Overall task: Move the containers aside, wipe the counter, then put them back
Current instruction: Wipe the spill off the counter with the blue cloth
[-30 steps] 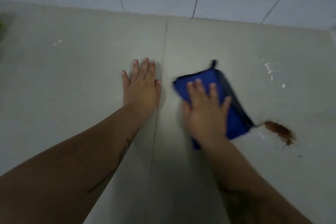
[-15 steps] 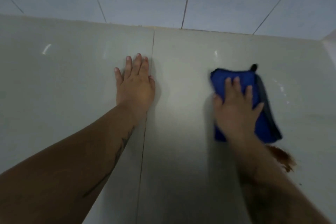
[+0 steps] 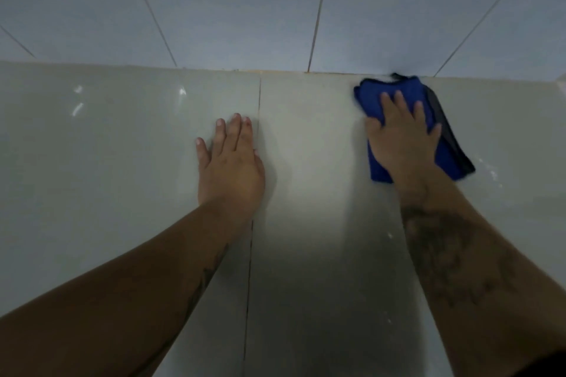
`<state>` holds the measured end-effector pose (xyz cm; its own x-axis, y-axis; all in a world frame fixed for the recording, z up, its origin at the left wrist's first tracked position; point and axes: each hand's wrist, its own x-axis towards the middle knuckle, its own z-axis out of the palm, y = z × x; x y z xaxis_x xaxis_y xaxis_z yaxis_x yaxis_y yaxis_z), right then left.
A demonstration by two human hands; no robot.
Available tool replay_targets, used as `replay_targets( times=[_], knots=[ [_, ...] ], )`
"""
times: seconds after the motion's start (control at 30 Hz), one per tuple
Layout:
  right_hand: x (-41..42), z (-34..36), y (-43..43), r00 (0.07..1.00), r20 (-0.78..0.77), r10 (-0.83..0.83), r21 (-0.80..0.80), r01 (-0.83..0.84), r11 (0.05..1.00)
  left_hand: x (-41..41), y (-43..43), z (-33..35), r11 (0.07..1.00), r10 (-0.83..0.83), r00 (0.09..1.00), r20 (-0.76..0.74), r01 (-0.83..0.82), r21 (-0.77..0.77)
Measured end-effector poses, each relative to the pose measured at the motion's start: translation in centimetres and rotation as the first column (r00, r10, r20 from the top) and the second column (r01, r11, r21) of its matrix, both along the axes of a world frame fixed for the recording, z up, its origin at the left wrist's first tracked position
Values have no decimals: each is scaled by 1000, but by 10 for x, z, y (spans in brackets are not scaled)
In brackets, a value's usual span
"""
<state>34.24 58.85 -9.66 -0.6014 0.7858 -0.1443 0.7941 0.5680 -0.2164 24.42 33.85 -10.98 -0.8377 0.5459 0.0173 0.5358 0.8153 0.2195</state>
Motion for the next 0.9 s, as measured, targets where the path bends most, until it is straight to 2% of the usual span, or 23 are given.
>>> replay_targets(
  times=[0.07, 0.1, 0.2, 0.27, 0.33, 0.4, 0.5, 0.53, 0.6, 0.73, 0.83, 0.9],
  knots=[
    [9, -1, -49, 1000, 6, -5, 24, 5, 1000, -1, 1, 0, 1000, -5, 1000, 13, 5, 12],
    [5, 0, -78, 999, 5, 53, 44, -54, 998, -1, 1, 0, 1000, -6, 1000, 17, 6, 18],
    [-38, -2, -137, 936, -34, 350, 57, -348, 936, -1, 1, -1, 999, 17, 999, 43, -19, 47],
    [-75, 1, -131, 875, -53, 480, 22, -480, 877, -2, 2, -2, 997, 26, 998, 54, -30, 68],
    [-98, 0, -95, 852, -46, 522, 13, -522, 853, -3, 2, -4, 997, 19, 999, 27, -21, 77],
    [-88, -4, -48, 889, -31, 456, 45, -454, 890, -4, 2, -5, 998, 4, 1000, 19, -5, 66],
    [-12, -7, 12, 992, -32, 124, 51, -123, 991, -7, 1, -4, 999, -25, 999, 29, 24, 35],
    [22, -5, 17, 999, -14, 34, 24, -34, 999, -8, 1, -3, 999, -30, 999, 39, 28, 27],
    [77, 0, 1, 999, 15, -38, -7, 38, 999, -8, 2, -2, 999, -44, 998, 54, 42, 26],
    [128, 5, -112, 1000, -1, 19, -21, -19, 1000, -5, -4, 2, 995, -102, 993, 62, 102, 11],
    [127, 6, -206, 989, -10, 149, 13, -149, 989, 10, -22, 4, 986, -166, 984, 60, 165, 26],
    [115, 3, -228, 980, 6, 200, -5, -200, 980, 29, -39, 4, 985, -174, 982, 68, 173, 17]
  ],
)
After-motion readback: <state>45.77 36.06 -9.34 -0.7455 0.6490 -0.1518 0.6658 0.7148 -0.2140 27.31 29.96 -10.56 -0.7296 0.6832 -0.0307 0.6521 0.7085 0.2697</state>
